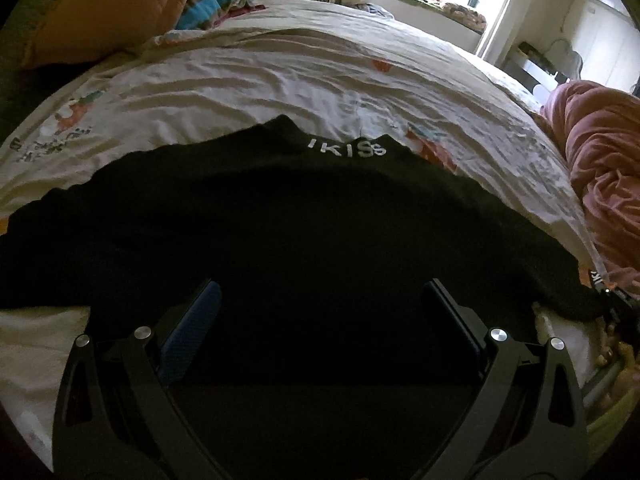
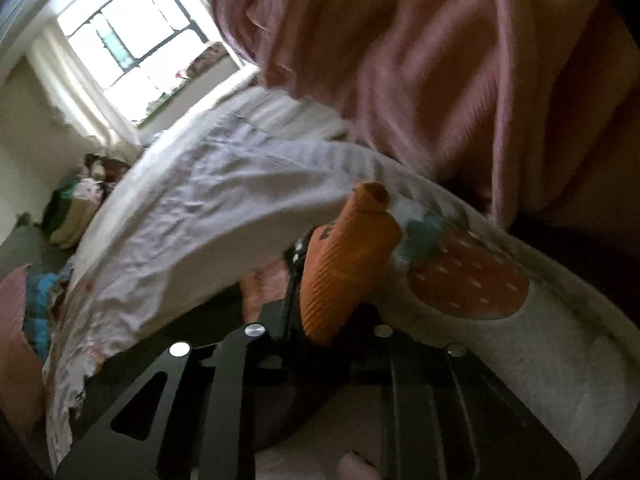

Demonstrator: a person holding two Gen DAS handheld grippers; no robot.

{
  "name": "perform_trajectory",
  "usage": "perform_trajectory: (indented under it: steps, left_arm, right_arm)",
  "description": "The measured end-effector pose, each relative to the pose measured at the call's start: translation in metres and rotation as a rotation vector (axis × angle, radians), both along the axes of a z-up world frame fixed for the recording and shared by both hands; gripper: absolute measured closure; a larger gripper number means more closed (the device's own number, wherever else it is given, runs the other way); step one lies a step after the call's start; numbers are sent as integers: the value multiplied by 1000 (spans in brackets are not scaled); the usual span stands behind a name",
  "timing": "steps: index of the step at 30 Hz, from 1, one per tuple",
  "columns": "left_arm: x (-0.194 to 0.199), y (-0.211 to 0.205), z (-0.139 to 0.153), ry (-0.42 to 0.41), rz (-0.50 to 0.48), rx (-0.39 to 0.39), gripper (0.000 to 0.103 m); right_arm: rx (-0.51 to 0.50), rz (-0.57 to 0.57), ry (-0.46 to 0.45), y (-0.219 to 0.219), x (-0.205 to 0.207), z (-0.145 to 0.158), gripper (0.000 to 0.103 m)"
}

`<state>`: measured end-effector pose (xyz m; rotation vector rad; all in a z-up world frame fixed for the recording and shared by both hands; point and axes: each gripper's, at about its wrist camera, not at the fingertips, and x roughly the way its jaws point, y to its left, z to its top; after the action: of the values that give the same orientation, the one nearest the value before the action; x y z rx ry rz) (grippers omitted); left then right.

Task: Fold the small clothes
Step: 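Lift the orange cuff up off the bed with the right tool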

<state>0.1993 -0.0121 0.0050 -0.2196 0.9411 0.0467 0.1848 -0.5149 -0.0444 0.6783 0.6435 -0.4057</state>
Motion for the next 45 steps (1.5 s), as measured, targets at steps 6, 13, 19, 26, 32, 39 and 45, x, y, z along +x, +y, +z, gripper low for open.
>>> perform_trajectory:
  steps: [6,13,19,26,32,39,45]
  left_arm:
    - [-5,6,17,-24,12,-14,9]
    - [-12,11,31,-45,22,-21,9]
    - [-22,15,45,-97,31,6,9]
    - [-25,35,48,-101,60,-63,9]
    - [-28,59,43,-104,103,-141,9]
    - [-32,82,39,-103,144,-187,9]
    - [-36,102,32,-99,182,-228,9]
  right_arm:
    - [-43,126,-117,31,-7,46,89]
    - [-110,235,-197,71,-6,93,89]
    - [-131,316,-235,104,-1,114,89]
    - [-163,429,-264,153,8,132,89]
    - [-184,523,-279,201,14,137,89]
    - [-198,614,-277,245,22,136,89]
    - [-212,677,-269,285,26,131,89]
